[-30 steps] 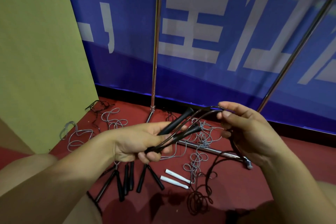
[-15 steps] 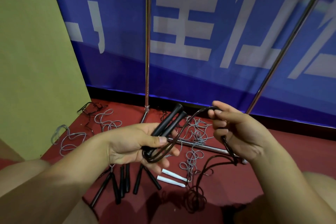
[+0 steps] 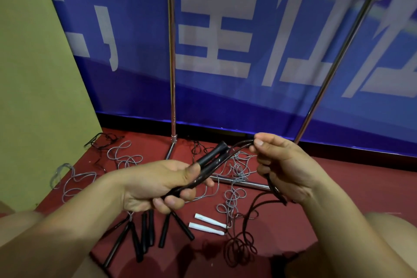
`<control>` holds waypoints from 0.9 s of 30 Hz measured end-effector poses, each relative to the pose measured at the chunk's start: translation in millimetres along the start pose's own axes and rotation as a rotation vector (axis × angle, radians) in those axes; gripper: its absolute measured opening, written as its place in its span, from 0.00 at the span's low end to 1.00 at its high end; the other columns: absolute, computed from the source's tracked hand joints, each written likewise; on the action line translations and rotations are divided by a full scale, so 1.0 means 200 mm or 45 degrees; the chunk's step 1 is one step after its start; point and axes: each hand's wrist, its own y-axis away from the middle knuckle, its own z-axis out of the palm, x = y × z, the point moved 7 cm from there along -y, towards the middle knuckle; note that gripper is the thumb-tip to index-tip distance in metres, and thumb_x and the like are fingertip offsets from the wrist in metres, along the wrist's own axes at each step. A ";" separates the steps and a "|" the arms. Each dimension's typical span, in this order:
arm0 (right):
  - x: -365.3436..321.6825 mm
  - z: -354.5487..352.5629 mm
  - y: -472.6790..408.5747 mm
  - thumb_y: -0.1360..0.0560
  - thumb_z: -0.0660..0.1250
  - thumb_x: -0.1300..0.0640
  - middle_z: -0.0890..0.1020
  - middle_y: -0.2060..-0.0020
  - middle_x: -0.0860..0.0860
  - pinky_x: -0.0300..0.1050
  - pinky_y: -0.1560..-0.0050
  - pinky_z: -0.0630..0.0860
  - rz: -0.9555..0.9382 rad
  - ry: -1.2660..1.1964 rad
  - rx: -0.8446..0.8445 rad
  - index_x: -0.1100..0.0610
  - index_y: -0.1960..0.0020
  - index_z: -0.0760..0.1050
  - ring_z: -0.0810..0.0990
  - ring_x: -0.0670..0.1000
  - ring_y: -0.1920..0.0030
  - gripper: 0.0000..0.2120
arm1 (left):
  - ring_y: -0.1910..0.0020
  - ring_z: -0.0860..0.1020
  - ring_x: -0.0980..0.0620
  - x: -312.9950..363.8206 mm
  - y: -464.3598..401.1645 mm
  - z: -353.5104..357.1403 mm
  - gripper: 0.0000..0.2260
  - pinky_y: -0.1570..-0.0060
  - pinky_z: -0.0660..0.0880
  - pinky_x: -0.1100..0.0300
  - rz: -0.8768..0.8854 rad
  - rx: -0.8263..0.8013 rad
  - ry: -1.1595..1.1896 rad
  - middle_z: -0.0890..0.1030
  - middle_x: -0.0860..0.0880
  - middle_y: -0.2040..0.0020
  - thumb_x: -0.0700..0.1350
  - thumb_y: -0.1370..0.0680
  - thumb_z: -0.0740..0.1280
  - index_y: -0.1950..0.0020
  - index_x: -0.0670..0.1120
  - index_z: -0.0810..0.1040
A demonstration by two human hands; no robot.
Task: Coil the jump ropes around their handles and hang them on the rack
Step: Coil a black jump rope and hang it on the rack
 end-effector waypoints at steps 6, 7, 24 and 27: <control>-0.01 0.05 -0.01 0.33 0.69 0.64 0.81 0.67 0.55 0.38 0.71 0.65 -0.146 -0.042 -0.050 0.56 0.56 0.77 0.71 0.45 0.73 0.07 | 0.72 0.69 0.58 -0.02 0.01 0.04 0.22 0.81 0.64 0.70 -0.064 -0.097 -0.142 0.68 0.50 0.63 0.51 0.22 0.67 0.32 0.40 0.73; -0.02 0.06 -0.01 0.33 0.69 0.64 0.81 0.67 0.55 0.38 0.71 0.66 -0.164 -0.053 -0.057 0.56 0.56 0.77 0.72 0.45 0.72 0.07 | 0.72 0.69 0.58 -0.02 0.01 0.04 0.22 0.81 0.64 0.70 -0.057 -0.093 -0.143 0.68 0.50 0.63 0.51 0.22 0.67 0.32 0.40 0.73; 0.05 0.02 -0.07 0.24 0.67 0.67 0.76 0.66 0.54 0.40 0.73 0.65 -0.165 0.359 0.029 0.56 0.58 0.79 0.69 0.47 0.70 0.09 | 0.61 0.76 0.49 0.12 0.00 0.06 0.07 0.60 0.72 0.62 0.419 -0.034 -0.450 0.78 0.49 0.63 0.44 0.21 0.69 0.44 0.48 0.79; 0.08 0.05 -0.05 0.21 0.65 0.65 0.76 0.66 0.54 0.40 0.74 0.67 -0.141 0.588 -0.039 0.56 0.55 0.78 0.71 0.49 0.69 0.07 | 0.59 0.75 0.47 0.13 -0.01 0.01 0.06 0.58 0.71 0.56 0.506 0.101 -0.386 0.79 0.47 0.61 0.45 0.22 0.70 0.46 0.47 0.79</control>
